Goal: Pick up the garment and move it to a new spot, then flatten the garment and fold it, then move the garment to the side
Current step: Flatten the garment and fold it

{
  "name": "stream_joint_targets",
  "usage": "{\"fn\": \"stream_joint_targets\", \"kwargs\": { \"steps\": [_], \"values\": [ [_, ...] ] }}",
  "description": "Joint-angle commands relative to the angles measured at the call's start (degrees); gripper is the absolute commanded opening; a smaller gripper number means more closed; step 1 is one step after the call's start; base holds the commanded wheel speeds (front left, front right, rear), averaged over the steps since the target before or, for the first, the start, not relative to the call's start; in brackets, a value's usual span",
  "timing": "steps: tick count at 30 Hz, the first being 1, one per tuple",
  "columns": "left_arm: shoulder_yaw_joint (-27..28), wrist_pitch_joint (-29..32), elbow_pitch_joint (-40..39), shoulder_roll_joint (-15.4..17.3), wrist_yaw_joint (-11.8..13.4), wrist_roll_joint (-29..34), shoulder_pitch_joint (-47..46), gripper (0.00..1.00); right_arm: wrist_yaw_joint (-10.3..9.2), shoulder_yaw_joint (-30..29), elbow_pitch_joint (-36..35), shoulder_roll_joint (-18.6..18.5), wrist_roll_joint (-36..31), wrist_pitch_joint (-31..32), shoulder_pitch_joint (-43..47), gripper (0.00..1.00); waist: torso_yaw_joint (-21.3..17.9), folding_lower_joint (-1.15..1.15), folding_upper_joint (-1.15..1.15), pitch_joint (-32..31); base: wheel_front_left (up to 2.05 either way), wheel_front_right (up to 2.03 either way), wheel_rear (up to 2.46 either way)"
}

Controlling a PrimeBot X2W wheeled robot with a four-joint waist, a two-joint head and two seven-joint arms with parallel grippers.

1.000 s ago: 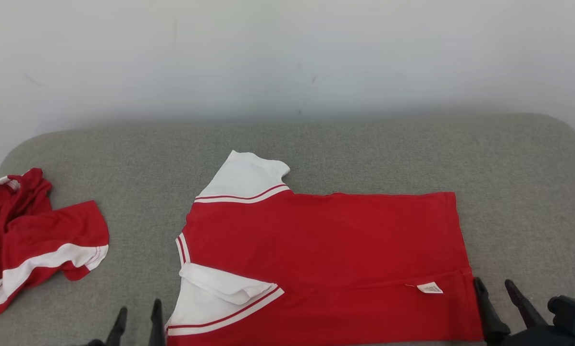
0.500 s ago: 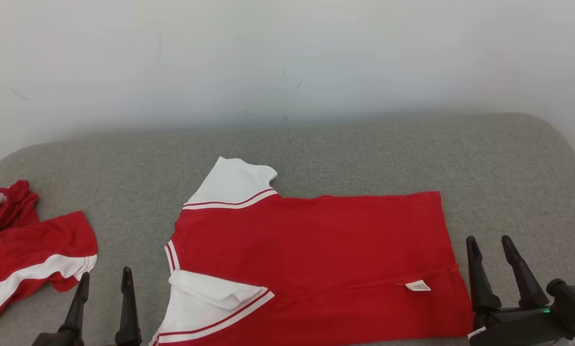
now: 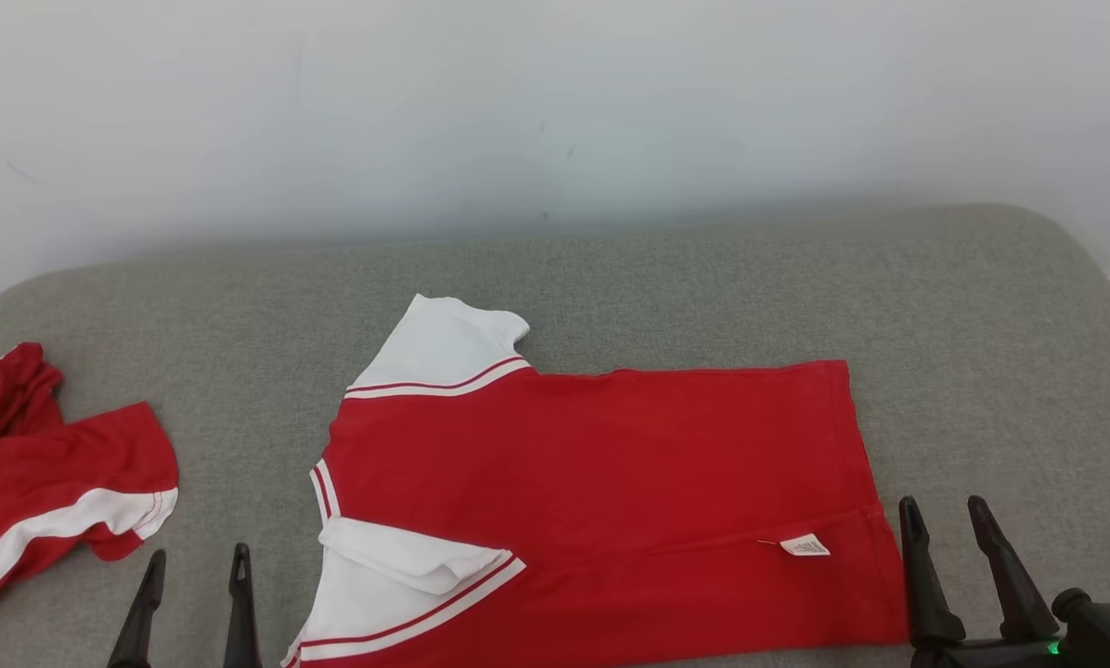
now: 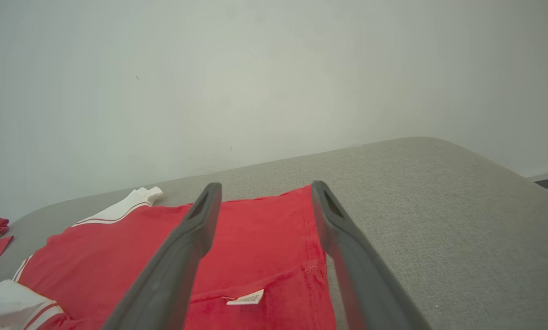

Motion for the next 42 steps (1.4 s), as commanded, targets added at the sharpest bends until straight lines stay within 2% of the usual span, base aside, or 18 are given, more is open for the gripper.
{"fn": "stream_joint_targets", "kwargs": {
  "steps": [1,3,10,17,23,24,31,42],
  "values": [
    [0.8,-0.2,0.1,-0.1,-0.1,0.3,0.9,1.00,-0.14,0.2,0.3,-0.2,-0.6,-0.4,0.3,1.00,-0.3,0.00,0.00,0.6,0.00,0.00,0.00],
    [1.2,-0.2,0.1,-0.5,-0.5,0.2,0.7,1.00,-0.14,-0.2,0.6,0.0,0.1,-0.4,-0.7,1.00,-0.6,0.00,0.00,1.1,0.00,0.00,0.00],
    [0.4,0.7,1.9,2.6,-2.5,-0.2,-6.6,1.00,-0.14,-0.6,4.0,-2.0,0.9,1.3,-7.1,1.00,-1.4,0.00,0.00,3.8,0.00,0.00,0.00],
    [-1.5,7.3,5.5,7.6,-4.4,-3.6,-22.0,1.00,-0.14,0.8,10.3,-4.4,2.4,5.4,-18.7,1.00,-3.0,0.00,0.00,10.1,0.00,0.00,0.00],
    [-5.2,13.3,9.6,11.5,-5.0,-6.9,-35.9,1.00,-0.14,3.5,18.1,-5.5,3.0,9.6,-30.8,1.00,-5.4,0.00,0.00,17.6,0.00,0.00,0.00],
    [-6.9,14.8,11.3,12.6,-4.9,-7.1,-40.4,1.00,-0.14,4.7,20.3,-5.6,3.8,10.3,-35.0,1.00,-5.8,0.00,0.00,20.0,0.00,0.00,0.00],
    [-15.4,20.5,18.3,16.3,-4.9,-10.9,-52.7,1.00,-0.14,10.0,28.3,-6.6,6.3,14.0,-46.0,1.00,-7.5,0.00,0.00,25.4,0.00,0.00,0.00],
    [-28.7,26.0,29.1,20.5,-4.9,-16.7,-63.7,1.00,-0.14,18.7,35.7,-4.8,11.1,17.2,-54.5,1.00,-10.1,0.00,0.00,27.7,0.00,0.00,0.00]
  ]
}}
